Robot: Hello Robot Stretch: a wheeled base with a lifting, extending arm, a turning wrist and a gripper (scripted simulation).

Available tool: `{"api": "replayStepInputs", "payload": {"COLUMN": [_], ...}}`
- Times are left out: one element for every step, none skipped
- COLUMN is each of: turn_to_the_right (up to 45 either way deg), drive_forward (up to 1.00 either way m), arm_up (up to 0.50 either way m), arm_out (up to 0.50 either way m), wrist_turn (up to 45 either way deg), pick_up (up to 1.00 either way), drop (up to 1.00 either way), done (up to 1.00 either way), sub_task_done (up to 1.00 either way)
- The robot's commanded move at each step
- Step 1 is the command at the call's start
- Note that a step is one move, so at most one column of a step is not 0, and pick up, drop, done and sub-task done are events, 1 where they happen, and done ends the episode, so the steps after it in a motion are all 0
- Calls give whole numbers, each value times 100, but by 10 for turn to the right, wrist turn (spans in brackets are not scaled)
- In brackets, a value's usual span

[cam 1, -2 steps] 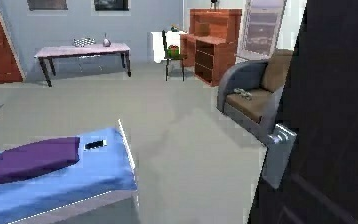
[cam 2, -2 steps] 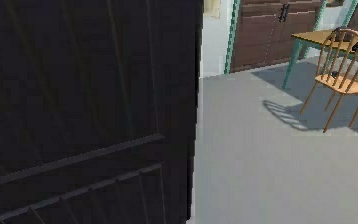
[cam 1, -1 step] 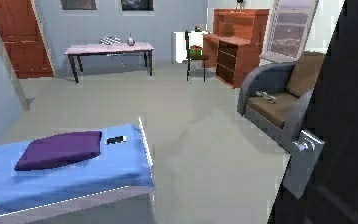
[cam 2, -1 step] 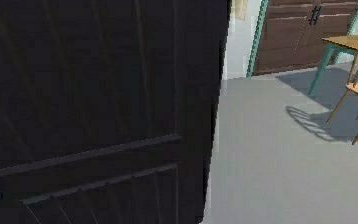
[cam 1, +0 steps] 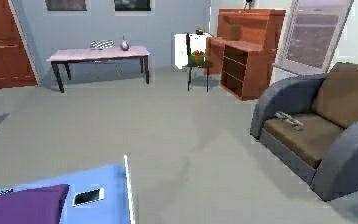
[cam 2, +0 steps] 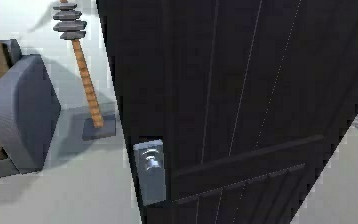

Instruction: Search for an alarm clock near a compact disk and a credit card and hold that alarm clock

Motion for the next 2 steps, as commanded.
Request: {"api": "replayStepInputs", "payload": {"turn_to_the_right": [90, 0], "drive_forward": [0, 30], "arm_up": [0, 0], "arm_out": [0, 0], "wrist_turn": [0, 0], "pick_up": [0, 0], "drop": [0, 0], "done": [0, 0], "sub_task_done": [0, 0]}}
